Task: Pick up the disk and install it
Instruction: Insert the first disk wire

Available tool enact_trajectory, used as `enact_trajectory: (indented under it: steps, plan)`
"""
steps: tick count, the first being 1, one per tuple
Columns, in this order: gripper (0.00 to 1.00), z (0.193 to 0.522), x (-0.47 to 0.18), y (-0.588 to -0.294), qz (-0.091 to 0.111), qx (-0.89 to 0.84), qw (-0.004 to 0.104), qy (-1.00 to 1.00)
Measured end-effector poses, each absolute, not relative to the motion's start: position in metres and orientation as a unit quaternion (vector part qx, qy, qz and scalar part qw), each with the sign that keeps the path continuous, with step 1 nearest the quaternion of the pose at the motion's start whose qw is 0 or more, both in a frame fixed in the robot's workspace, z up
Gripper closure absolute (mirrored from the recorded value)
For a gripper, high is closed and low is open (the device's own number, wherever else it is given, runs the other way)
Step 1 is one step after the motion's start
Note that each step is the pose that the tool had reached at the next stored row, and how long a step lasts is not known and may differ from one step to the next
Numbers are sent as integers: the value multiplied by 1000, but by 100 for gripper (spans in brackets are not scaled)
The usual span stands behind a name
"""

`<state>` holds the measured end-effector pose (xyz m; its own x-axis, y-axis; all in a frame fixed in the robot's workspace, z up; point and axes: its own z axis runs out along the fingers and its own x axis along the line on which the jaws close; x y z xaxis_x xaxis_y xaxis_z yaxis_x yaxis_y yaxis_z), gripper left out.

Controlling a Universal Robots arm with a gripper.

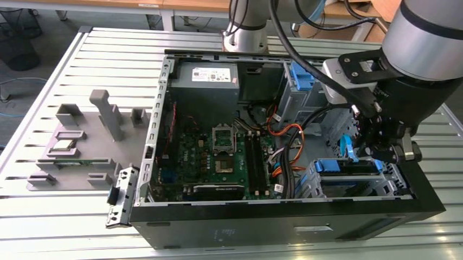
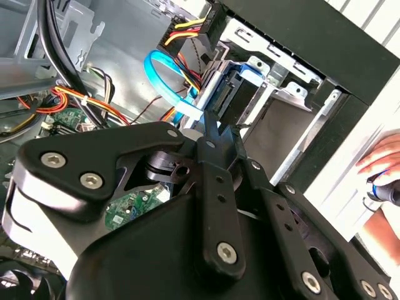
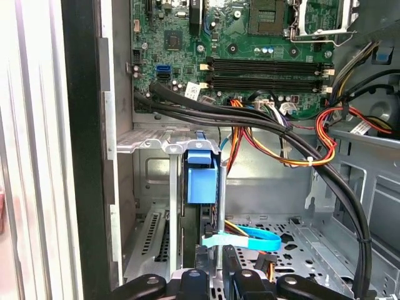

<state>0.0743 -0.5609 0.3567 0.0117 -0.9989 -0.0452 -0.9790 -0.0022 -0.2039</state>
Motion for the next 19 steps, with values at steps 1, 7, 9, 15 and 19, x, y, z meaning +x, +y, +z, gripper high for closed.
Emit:
enact_trajectory:
  steps: [1, 7, 9, 15, 19]
  plan:
    - [76, 357, 74, -561, -53, -706, 86, 701]
    - [76, 356, 75, -561, -16, -708, 49, 705]
    - [76, 355, 76, -561, -3, -708, 36, 705]
    - [76, 355, 78, -561, 31, -707, 2, 706]
    - [76, 355, 78, -561, 32, -707, 1, 706]
